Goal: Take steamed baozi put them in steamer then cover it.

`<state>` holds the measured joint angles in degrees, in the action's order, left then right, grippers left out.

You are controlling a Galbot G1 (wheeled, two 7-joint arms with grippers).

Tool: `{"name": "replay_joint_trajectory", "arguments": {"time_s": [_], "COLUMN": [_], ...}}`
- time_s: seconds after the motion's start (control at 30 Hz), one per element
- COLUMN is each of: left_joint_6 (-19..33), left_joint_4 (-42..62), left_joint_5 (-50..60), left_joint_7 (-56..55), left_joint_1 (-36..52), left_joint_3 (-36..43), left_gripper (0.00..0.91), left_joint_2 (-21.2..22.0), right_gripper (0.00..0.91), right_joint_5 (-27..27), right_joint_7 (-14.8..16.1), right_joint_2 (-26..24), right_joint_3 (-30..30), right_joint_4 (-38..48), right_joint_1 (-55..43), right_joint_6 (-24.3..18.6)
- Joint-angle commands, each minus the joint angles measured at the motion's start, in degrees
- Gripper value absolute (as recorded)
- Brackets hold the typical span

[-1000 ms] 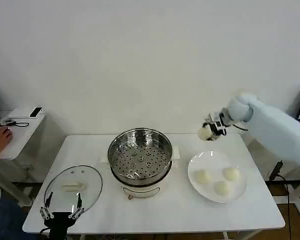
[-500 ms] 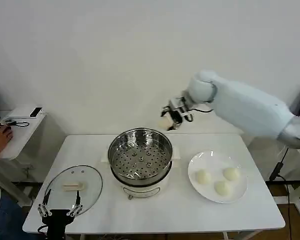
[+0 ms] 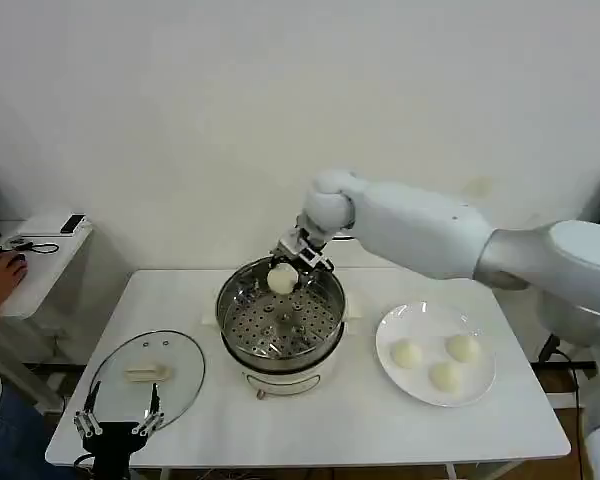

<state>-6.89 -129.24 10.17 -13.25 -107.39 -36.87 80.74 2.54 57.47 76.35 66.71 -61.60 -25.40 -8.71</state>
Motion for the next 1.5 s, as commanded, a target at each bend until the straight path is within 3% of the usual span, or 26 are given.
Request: {"name": "replay_joint_trajectory", "arguments": {"time_s": [0.03,0.6,0.67,0.7,0.87,0.97,1.07,1.3,1.5], "left_joint_6": [0.1,0.2,0.2,0.2,0.2,0.1,0.1,-0.3,-1.4], "left_joint_4": [0.2,0.3,0.2,0.2,0.0,-0.4,-0.9,-1.5,-2.3], "left_joint_5": [0.0,0.0,0.0,0.0,0.1,0.2,0.2,-0.2,-2.9], "left_joint_7": [0.0,-0.1,-0.2,-0.2,-0.2,-0.2,-0.2,0.2,0.9], "left_joint_1": [-0.1,0.2,0.2,0.3,0.1,0.0,-0.3,-0.1,1.1], "left_joint_3": [0.0,-0.6,-0.5,-0.5,-0.4,-0.3,-0.4,0.1,-0.4], "left_gripper": [0.907,0.907,0.907,0.907,0.907,0.907,0.907,0.907,0.907], "left_joint_2": [0.0,-0.1,0.0,0.0,0.1,0.2,0.2,-0.3,-1.7], "right_gripper": [0.705,0.715,0.766,0.907,0.907,0.907,0.907,0.907,0.907], "right_joint_5": [7.3,13.0,13.1,13.0,12.7,9.4,5.4,-6.3,-7.9], "right_joint_7": [-1.6,-3.7,-4.1,-4.3,-4.0,-4.0,-3.5,-1.4,-1.2], "right_joint_2": [4.6,7.3,7.2,7.2,5.6,3.9,1.0,-9.0,-20.2], "right_joint_3": [1.3,-0.5,-0.5,-0.6,-1.7,-1.4,-1.3,3.5,5.0], "right_joint_4": [6.0,11.5,11.5,11.5,9.7,6.9,3.3,-11.6,-17.5], "right_joint_1": [2.4,4.4,4.4,4.5,3.7,2.3,0.1,-8.9,-12.2], "right_joint_6": [-6.8,-10.8,-11.0,-11.1,-10.6,-9.3,-7.0,6.2,14.6]}}
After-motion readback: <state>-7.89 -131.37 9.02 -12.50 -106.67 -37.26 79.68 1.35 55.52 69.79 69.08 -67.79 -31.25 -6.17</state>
